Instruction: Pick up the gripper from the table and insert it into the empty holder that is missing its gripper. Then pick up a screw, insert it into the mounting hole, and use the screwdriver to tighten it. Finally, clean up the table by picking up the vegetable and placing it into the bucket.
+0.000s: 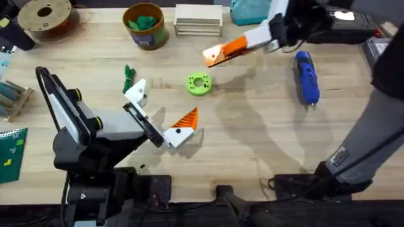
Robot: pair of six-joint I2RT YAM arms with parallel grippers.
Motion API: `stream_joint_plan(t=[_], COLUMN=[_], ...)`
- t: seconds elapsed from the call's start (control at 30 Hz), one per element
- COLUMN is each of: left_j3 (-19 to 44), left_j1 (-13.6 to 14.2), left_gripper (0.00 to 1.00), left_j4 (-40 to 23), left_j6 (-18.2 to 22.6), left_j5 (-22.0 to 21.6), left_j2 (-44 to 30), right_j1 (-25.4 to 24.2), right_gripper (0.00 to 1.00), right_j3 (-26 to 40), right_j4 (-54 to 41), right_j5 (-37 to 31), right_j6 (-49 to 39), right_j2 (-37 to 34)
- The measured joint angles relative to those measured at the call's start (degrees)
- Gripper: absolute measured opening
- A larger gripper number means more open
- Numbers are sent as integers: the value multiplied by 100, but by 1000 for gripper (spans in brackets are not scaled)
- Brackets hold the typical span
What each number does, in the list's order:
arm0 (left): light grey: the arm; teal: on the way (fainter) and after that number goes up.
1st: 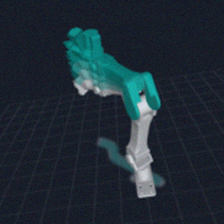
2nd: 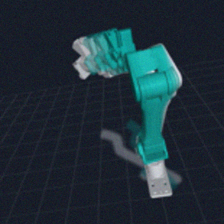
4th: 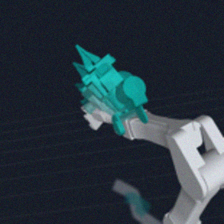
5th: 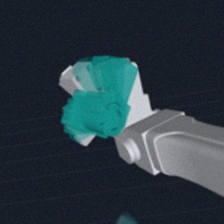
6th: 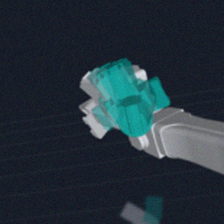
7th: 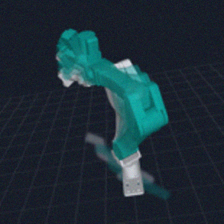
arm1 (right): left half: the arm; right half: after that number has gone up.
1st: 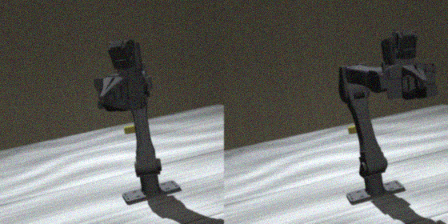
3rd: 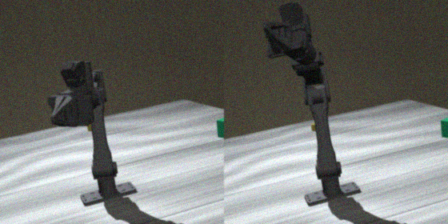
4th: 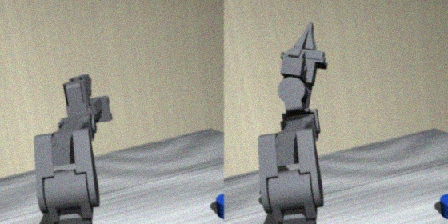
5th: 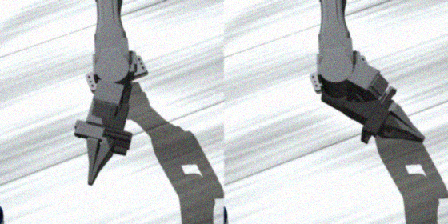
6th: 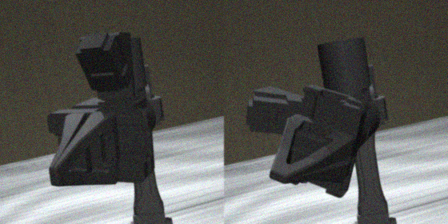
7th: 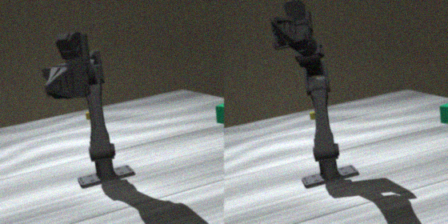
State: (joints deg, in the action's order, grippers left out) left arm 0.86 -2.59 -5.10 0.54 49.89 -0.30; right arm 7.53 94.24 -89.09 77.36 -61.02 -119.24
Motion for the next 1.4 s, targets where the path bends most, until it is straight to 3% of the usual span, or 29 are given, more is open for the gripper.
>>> stream_joint_plan(t=[0.33,0.7,0.77,0.97,1.17,1.4], left_j3=[0,0,0,0,0,0], left_j1=[0,0,0,0,0,0], left_gripper=[985,985,985,985,985,985], left_j4=[0,0,0,0,0,0], left_j6=[0,0,0,0,0,0], left_j5=[0,0,0,0,1,0], left_j2=[0,-1,0,-2,-1,0], right_j1=[695,1082,1336,1616,1766,1969], right_gripper=[8,8,8,8,8,8], right_j3=[0,0,4,222,663,719], right_j4=[294,607,731,735,678,788], right_j5=[632,909,932,735,557,513], right_j6=[-19,788,1370,1889,2142,2344], right_j2=[-703,-924,-924,-924,-924,-924])
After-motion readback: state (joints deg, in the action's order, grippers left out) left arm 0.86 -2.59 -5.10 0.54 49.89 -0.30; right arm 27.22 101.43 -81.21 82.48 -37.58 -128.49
